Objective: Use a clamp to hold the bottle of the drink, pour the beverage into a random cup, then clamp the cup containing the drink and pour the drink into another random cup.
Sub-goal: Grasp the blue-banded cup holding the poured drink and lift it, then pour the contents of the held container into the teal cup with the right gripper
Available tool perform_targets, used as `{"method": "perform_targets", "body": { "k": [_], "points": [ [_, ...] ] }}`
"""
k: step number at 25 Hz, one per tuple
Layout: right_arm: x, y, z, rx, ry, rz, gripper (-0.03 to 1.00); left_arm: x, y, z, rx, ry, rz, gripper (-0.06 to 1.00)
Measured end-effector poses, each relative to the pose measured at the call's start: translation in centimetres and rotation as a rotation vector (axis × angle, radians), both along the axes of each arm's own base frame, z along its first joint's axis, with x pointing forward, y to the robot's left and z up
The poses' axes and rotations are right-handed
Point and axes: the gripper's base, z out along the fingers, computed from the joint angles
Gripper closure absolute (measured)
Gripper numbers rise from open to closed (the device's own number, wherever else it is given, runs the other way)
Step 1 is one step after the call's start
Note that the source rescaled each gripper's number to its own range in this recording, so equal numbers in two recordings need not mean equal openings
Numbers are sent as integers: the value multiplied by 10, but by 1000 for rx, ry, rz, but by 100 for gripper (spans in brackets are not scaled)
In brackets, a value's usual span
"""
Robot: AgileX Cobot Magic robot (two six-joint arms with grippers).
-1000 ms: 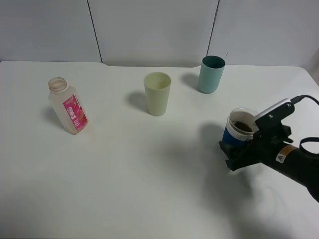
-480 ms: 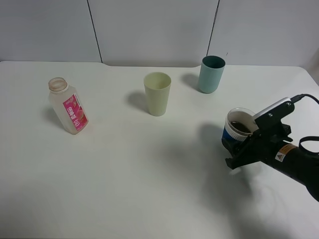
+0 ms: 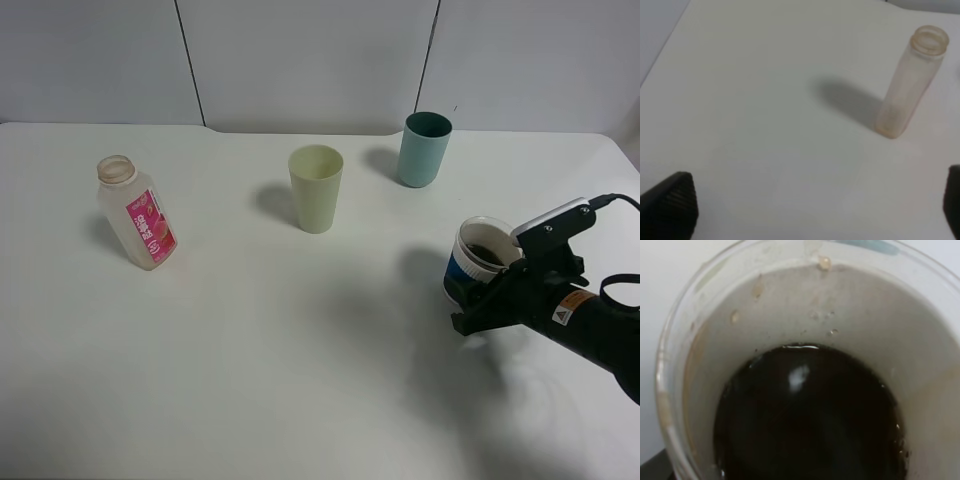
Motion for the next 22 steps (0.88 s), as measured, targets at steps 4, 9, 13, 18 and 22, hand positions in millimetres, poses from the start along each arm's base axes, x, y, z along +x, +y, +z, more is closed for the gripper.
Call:
{"method": "perform_targets", "body": {
  "k": [4,9,13,18,22],
  "points": [
    [0,0,3,67,11,-37,97,0,0,0,0,0,0,-6],
    [5,0,33,179,-102,-92,97,0,0,0,0,-2,0,-6],
    [7,-1,49,191,-128,-103,97,0,0,0,0,-4,0,-6],
    [18,1,83,218,-97,-127,97,0,0,0,0,-4,0,-6],
    [30,4,113,226,-103,-137,97,0,0,0,0,-4,0,-6]
  ]
}}
